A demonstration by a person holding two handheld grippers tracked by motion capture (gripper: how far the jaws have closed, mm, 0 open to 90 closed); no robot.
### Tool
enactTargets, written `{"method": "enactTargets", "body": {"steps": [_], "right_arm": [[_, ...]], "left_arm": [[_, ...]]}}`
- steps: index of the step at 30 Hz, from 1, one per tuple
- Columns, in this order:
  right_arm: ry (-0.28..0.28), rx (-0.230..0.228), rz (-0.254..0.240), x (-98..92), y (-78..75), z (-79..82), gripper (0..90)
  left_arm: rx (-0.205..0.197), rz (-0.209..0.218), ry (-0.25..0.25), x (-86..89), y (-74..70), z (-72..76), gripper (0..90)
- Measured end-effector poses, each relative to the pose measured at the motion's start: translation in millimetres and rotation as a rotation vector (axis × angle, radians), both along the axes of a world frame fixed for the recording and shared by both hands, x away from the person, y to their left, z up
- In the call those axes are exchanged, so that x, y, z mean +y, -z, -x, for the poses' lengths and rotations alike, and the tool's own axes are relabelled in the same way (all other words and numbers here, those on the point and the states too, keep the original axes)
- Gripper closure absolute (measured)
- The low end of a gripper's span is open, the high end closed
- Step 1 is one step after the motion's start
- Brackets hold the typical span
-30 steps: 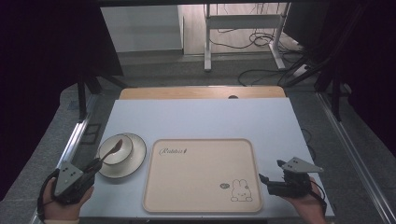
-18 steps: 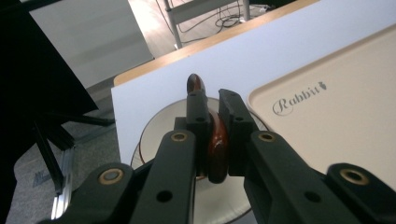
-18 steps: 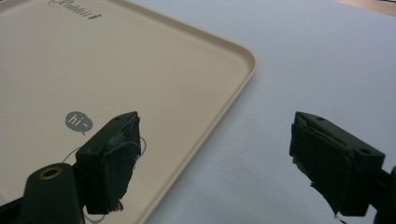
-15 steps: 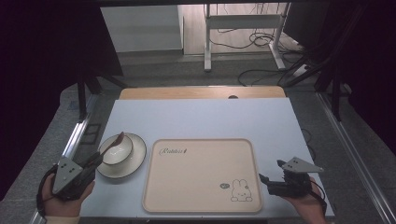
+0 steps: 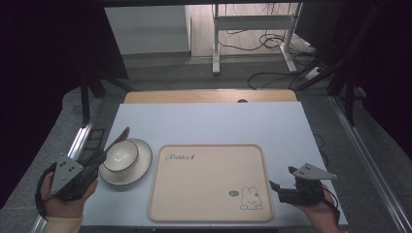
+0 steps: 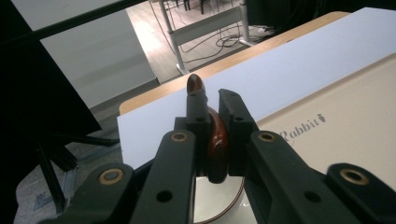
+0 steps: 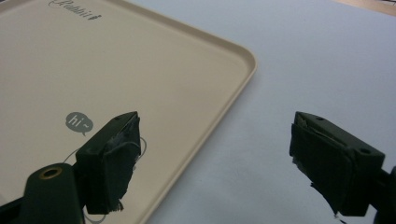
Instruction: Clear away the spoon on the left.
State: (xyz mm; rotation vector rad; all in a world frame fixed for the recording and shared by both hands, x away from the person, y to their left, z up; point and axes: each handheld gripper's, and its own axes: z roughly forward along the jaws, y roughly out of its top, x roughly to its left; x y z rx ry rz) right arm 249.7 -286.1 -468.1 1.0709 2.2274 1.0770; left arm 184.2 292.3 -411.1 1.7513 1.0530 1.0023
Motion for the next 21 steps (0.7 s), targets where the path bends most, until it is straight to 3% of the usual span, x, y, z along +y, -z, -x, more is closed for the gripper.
{"method": "enactTargets", "body": {"steps": [21], "right_arm": [[-0.001, -0.001, 0.001, -0.5, 0.1, -0.1, 16.8]], "left_arm": [[-0.011, 0.002, 0.052, -18.5, -9.5, -13.2, 84.5]]}}
